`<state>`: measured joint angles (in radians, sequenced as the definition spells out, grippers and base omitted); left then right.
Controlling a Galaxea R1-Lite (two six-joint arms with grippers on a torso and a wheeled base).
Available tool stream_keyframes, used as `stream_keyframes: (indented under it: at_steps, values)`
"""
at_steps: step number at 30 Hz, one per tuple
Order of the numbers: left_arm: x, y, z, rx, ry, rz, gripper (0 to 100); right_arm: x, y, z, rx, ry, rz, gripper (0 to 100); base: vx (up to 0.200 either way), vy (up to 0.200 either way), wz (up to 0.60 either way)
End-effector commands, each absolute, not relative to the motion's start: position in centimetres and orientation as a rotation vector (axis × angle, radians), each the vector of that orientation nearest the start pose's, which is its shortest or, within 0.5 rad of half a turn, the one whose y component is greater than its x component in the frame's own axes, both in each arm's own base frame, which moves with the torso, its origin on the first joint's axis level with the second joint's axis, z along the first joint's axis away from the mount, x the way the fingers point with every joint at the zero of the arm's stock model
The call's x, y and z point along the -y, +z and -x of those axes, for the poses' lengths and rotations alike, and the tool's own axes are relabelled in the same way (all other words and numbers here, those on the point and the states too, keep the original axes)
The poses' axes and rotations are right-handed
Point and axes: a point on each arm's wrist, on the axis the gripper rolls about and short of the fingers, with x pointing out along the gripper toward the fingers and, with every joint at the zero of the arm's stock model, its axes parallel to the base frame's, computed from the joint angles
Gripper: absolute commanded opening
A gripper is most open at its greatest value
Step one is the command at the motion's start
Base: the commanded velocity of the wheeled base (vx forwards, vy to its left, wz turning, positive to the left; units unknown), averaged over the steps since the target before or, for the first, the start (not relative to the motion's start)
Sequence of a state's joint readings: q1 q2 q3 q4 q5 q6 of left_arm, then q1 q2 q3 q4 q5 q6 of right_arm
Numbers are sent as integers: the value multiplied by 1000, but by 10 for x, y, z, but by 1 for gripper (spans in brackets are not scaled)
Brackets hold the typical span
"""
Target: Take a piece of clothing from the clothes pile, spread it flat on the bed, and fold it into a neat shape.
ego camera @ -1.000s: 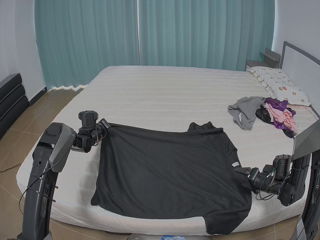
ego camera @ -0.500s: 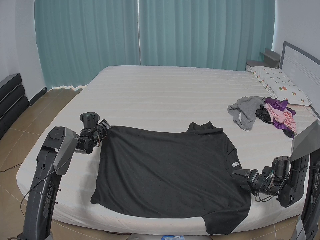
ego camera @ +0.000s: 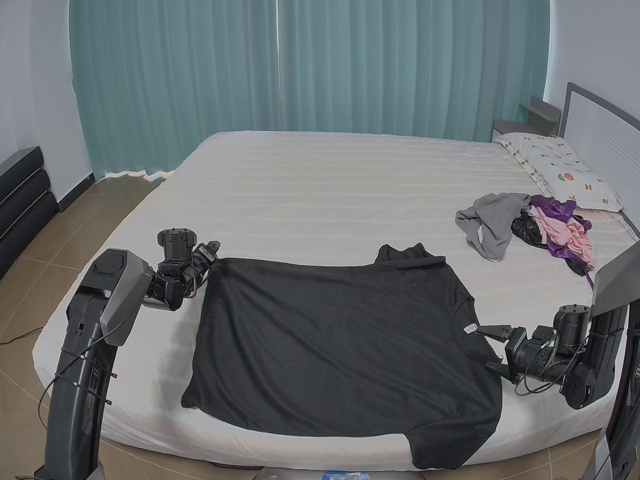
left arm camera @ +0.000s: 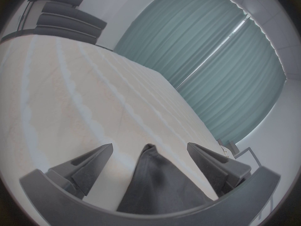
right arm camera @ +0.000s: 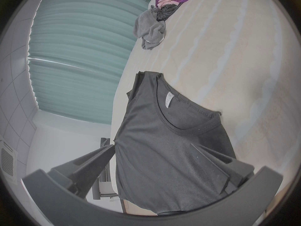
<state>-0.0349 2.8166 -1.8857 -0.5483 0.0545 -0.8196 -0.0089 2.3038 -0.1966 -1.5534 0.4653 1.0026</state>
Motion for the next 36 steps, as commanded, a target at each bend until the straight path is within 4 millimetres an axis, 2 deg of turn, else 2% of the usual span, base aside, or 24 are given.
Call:
stream_keyframes:
  at_steps: [1,3,4,5,7,14,15,18,22,29,31,32,36]
  values:
    - [7,11,-512,-381,185,893,100,1,-13,-264,-684,135,-1104,100,0,0,0]
    - [4,19,-500,-400,177,912,100,2,-13,-264,-684,134,-1107,100,0,0,0]
    - [2,24,-488,-418,168,931,100,2,-14,-264,-685,133,-1106,100,0,0,0]
    - [2,24,-488,-418,168,931,100,2,-14,-264,-685,133,-1106,100,0,0,0]
    - [2,33,-463,-458,150,946,100,2,-14,-264,-685,133,-1106,100,0,0,0]
    - [6,28,-398,-530,162,948,100,0,-15,-263,-694,137,-1104,100,0,0,0]
    - [6,28,-398,-530,162,948,100,0,-15,-263,-694,137,-1104,100,0,0,0]
    - [8,24,-354,-552,119,956,100,0,-15,-263,-696,137,-1099,100,0,0,0]
    - [11,17,-315,-607,102,960,100,0,-15,-263,-696,137,-1099,100,-200,0,0]
    - [16,7,-273,-679,109,950,100,0,-15,-263,-696,137,-1099,100,-57,0,0]
    - [16,7,-273,-679,109,950,100,0,-15,-263,-696,137,-1099,100,0,0,0]
    - [23,2,-263,-714,99,940,100,0,-15,-263,-696,137,-1099,100,0,0,0]
    - [34,-1,-257,-751,83,917,100,0,-15,-263,-696,137,-1099,100,0,0,0]
